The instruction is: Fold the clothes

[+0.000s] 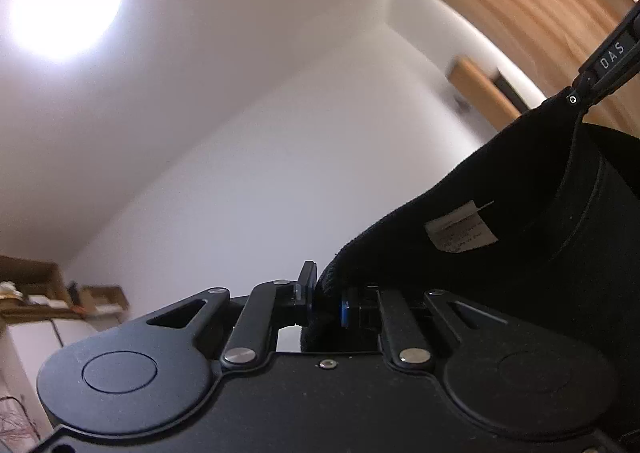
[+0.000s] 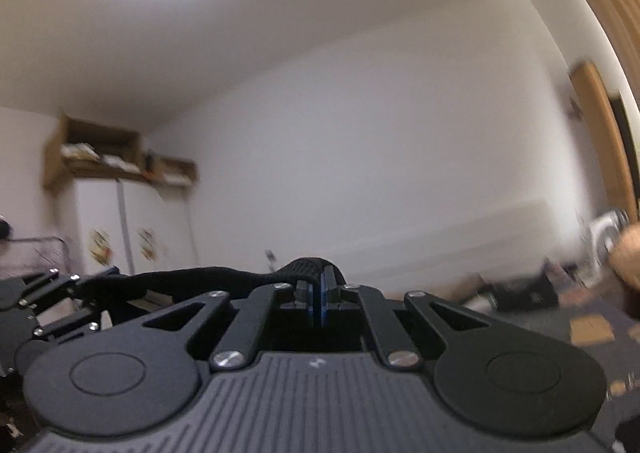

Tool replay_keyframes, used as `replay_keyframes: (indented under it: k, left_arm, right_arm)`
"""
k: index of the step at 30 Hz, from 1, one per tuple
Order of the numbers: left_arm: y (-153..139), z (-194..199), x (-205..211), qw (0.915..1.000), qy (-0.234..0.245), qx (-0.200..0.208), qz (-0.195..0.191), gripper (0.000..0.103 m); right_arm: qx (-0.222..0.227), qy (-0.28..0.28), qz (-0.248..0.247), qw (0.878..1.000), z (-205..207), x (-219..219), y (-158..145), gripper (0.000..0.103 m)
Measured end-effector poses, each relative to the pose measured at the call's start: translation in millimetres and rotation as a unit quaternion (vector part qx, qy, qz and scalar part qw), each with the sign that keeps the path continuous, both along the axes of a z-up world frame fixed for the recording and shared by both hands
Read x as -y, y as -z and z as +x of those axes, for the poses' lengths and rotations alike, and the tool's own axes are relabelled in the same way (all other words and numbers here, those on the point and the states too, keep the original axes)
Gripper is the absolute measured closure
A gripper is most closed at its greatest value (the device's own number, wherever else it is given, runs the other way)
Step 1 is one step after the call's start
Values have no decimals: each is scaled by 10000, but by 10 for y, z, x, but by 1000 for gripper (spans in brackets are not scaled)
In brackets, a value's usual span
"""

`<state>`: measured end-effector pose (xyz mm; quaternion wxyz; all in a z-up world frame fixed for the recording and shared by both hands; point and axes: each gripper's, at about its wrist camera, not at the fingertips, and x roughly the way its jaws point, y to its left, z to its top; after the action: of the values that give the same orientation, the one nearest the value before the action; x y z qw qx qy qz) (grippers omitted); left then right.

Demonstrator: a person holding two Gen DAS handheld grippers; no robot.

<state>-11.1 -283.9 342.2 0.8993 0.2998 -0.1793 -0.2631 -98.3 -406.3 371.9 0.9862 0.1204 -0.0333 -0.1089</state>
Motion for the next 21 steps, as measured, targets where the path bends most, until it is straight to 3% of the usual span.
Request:
replay_keyframes:
  k: [7,10,12,17,19,21]
  left_arm:
    - [910,1414,1131,9941,-155,-949,509,91]
    - [1363,2030,1503,9860,-238,-1484,717,91]
    - [1812,2330,1727,9798,-304,-1787,840,91]
    - [2807,2787,2024,9611,-374,-2547,1007,90]
    - [3028,2818,1741,9444,-410,-3026,1218,87]
    - [3136,2829,1493,9315,-420,-3315,1440,80]
  right_arm:
    - [-759,591,29,9954,1316,607,1032,100]
    - [-1196,756,69,9899,1818,901,1585,100]
    - [-1484,864,116,9851,1919,1141,2008,100]
    - [-2014,1003,419,9735,2208,1436,2895,99]
    - [-2155,1004,547,9698,2261,1504,3212,98]
    - [-2439,1014,696,9620,2241,1517,3393,89]
